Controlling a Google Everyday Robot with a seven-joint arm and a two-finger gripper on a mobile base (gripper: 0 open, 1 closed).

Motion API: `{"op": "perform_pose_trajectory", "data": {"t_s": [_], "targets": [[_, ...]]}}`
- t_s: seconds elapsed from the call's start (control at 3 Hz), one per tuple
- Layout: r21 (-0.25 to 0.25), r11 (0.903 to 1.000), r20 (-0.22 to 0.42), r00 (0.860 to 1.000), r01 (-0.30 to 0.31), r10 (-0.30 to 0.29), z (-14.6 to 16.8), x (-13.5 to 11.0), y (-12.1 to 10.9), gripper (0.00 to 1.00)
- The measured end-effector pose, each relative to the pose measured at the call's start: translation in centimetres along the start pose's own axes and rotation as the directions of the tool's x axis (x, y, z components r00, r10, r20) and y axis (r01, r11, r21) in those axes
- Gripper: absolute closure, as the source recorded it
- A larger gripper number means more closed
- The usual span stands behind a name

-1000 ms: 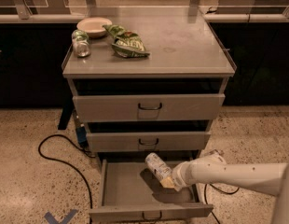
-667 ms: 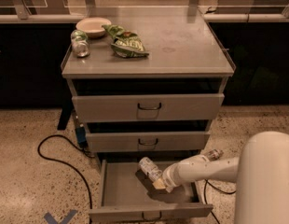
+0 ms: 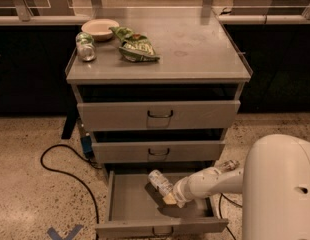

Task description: Place blue plastic bottle into bottom drawer

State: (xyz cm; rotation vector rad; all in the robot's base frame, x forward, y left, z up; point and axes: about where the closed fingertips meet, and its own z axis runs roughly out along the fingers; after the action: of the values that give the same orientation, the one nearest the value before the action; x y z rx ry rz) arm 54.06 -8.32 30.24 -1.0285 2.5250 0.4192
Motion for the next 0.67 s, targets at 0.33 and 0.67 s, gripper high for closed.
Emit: {"op": "perform_pose_trajectory", "data": {"t_s": [0.33,0.67], "targets": [[0.032,0.9992,-0.004,1.000,-0.024,0.024,3.0,1.1,-0.9,1.00],[0.052,0.9979,-0.011,0.999,-0.040,0.041,9.6,0.9,-0.6,1.00]]}}
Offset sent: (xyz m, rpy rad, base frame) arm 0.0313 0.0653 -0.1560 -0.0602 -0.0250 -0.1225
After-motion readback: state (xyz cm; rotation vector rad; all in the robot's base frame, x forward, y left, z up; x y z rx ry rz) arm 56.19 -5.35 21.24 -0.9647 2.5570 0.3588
